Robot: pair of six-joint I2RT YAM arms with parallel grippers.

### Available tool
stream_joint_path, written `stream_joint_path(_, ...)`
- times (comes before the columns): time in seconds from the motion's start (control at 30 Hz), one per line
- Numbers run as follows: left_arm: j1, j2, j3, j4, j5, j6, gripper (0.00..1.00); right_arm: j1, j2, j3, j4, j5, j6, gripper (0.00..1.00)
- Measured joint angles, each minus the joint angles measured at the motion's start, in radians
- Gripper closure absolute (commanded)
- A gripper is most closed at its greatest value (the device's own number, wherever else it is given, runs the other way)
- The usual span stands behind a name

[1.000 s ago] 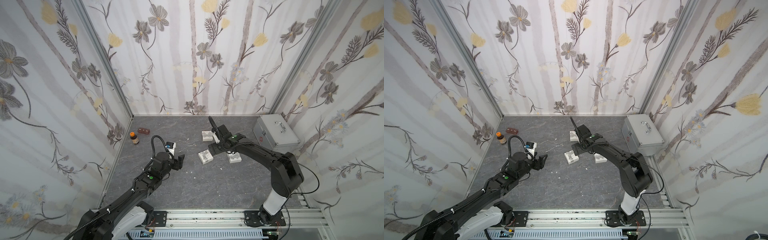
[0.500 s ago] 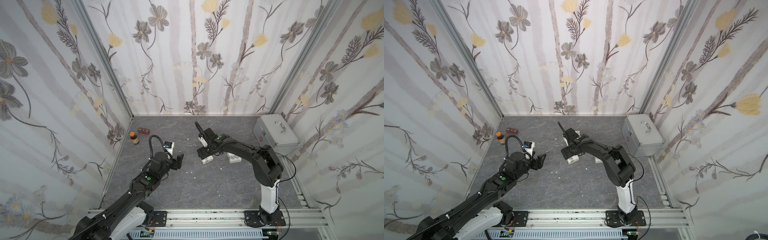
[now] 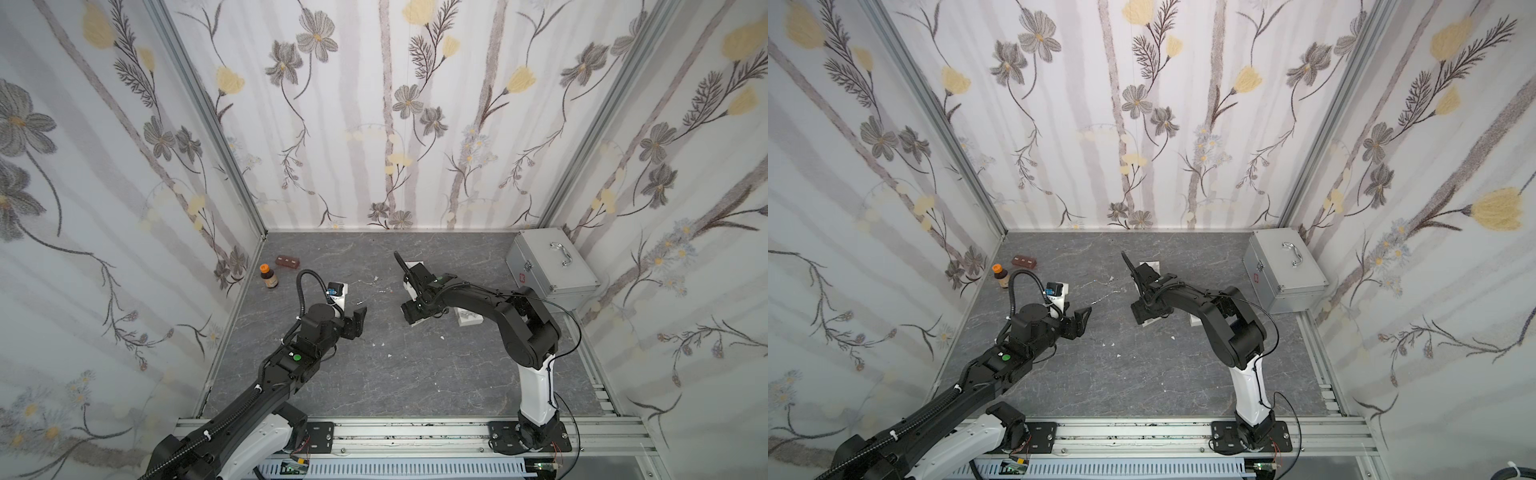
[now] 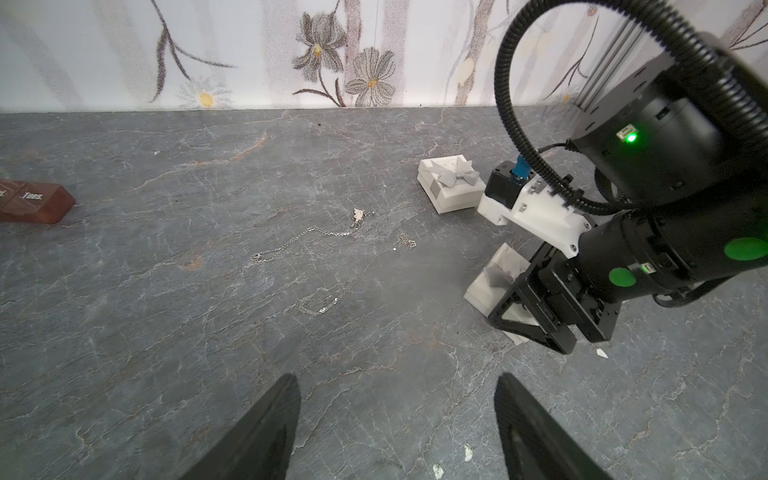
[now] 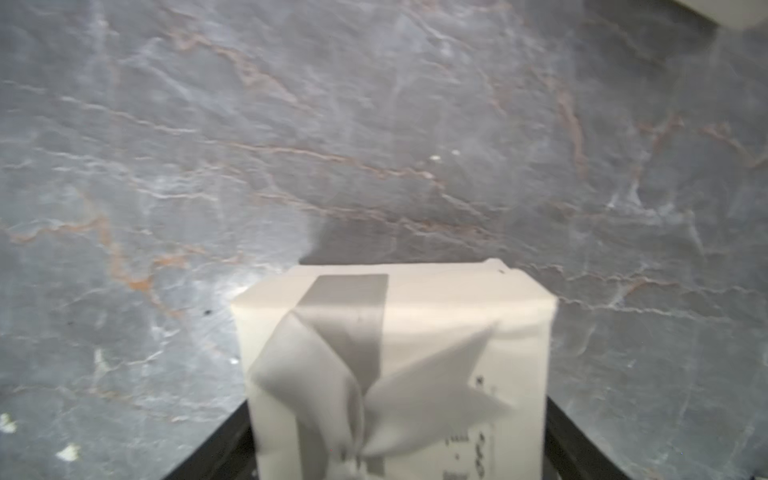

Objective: Take the necklace out of the lift-off lid jewelry box
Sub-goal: Move the jewelry box to the center of the board.

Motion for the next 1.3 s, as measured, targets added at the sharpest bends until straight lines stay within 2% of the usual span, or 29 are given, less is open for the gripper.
stream_joint_path(0.27,0.000,0.014,0.000,0.006,0.000,0.000,0.24,-0.172,-0.082,-0.117,0.035,0.032,0.024,0.26)
stream_joint_path(0.43,0.000,0.025,0.000,0.013,0.001,0.000,0.24,-0.261,-0.120,-0.153,0.038,0.076,0.024,0.14)
stream_joint_path(0.6,0.000,0.041,0.008,0.012,0.004,0.000,0.24,-0.277,-0.148,-0.132,0.032,0.103,-0.024,0.06)
stream_joint_path(0.9,0.000,0.039,0.013,0.010,0.003,0.000,0.24,-0.257,-0.170,0.053,0.046,0.053,-0.052,0.07)
stream_joint_path(1.13,0.000,0.045,0.024,0.009,0.007,0.000,0.24,-0.168,-0.002,0.279,0.076,0.024,-0.002,0.06)
stream_joint_path(1.3,0.000,0.042,0.026,0.002,0.022,0.000,0.24,-0.158,0.117,0.418,0.088,0.024,0.037,0.05)
